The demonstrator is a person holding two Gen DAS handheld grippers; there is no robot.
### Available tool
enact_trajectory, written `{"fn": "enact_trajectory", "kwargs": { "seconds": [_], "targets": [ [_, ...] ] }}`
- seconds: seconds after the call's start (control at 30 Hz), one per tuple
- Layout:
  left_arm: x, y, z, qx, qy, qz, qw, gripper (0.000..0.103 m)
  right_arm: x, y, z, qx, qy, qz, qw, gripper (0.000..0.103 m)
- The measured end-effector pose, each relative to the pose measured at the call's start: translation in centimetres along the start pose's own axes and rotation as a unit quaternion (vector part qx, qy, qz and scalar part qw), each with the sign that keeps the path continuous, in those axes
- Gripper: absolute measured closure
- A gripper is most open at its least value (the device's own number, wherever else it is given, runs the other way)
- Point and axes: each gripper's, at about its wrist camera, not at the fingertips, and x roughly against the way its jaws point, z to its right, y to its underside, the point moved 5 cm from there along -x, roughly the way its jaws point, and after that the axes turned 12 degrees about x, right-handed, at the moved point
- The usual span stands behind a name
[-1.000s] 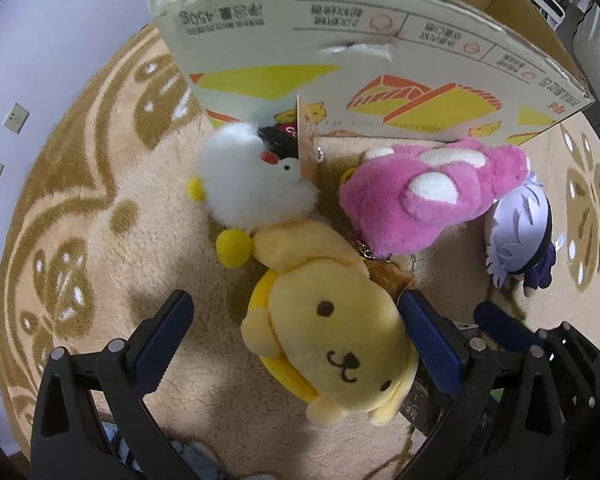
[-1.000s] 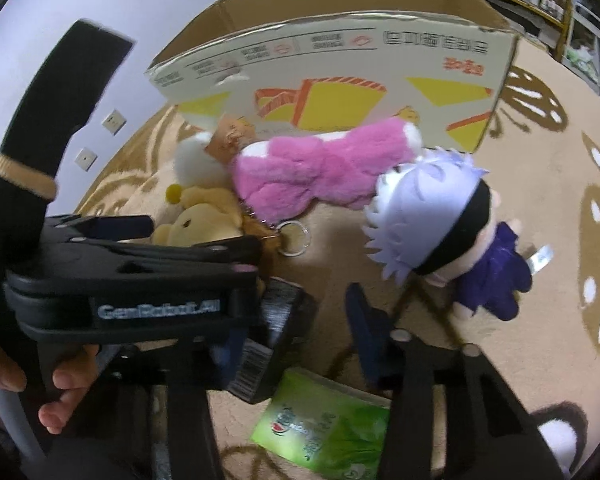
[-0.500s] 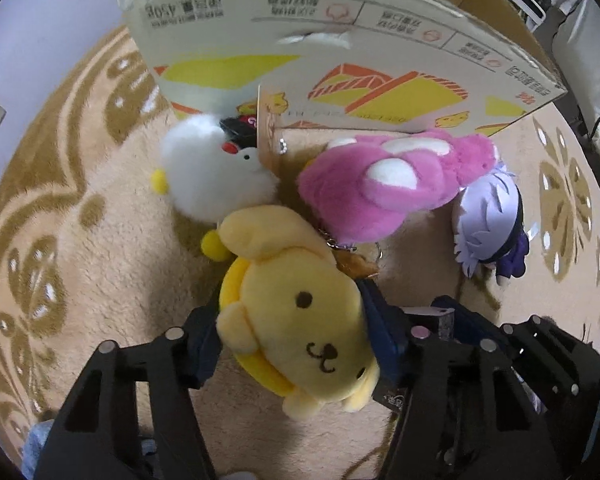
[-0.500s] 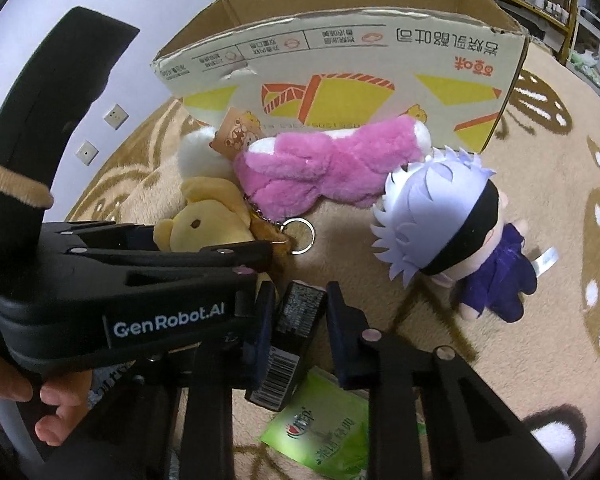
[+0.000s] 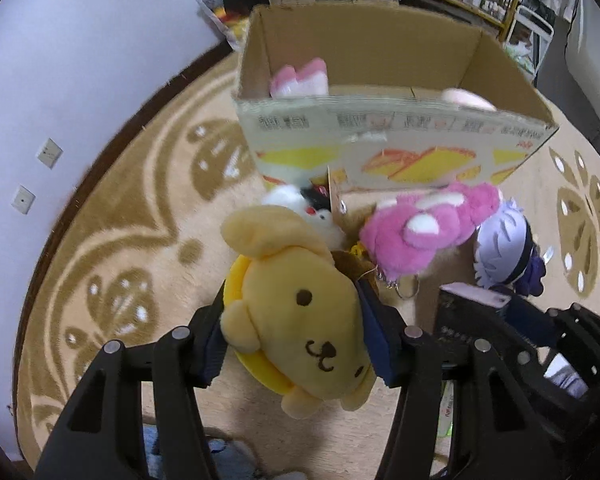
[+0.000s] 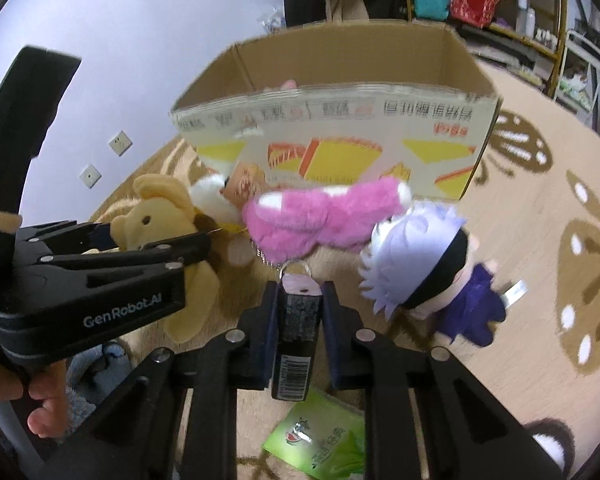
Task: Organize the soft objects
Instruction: 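Grasp the yellow dog plush with the left tool while the right tool grasps the black carton, then carry both items over the box and open both tools to drop them in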
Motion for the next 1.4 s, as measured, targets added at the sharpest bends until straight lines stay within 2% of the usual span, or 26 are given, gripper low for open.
{"fn": "enact_trajectory", "kwargs": {
  "seconds": [0.13,0.33,0.5,0.7,0.83,0.97,1.13,1.4],
  "targets": [
    [1.9,-1.4,-0.9,0.002,-0.009,0.036,0.9993,0.046,1.6,-0.9,0.8,0.0,0.013,0.029,0.999,0.082],
    [4.8,-3.1,-2.2,0.016,-0.002,0.09,0.9958,0.046,4.1,-2.7,1.7,-0.011,0.028,0.074,0.997,0.082],
    [8.8,-4.8,-2.2,0.003,-0.001,0.161,0.9869,0.046,5.1,-4.2,2.5,-0.034,0.018,0.1,0.994,0.082],
    [11.3,-7.4,-1.9,-0.002,0.007,0.198,0.9802,0.046,6.6,-6.3,3.4,-0.026,0.02,0.139,0.99,0.082],
    [12.1,-9.2,-2.0,0.009,0.029,0.231,0.9724,0.046,7.0,-7.7,3.9,-0.009,0.035,0.152,0.988,0.082],
    [11.8,-10.5,-2.0,0.012,0.035,0.248,0.9681,0.046,6.6,-8.7,4.3,0.004,0.052,0.152,0.987,0.082],
    [10.8,-11.8,-1.1,-0.016,0.025,0.261,0.9649,0.046,6.1,-9.9,4.8,0.017,0.068,0.155,0.986,0.082],
    [9.2,-13.7,0.1,-0.027,0.037,0.266,0.9628,0.045,6.2,-12.4,5.9,0.027,0.078,0.171,0.982,0.082]
  ]
}}
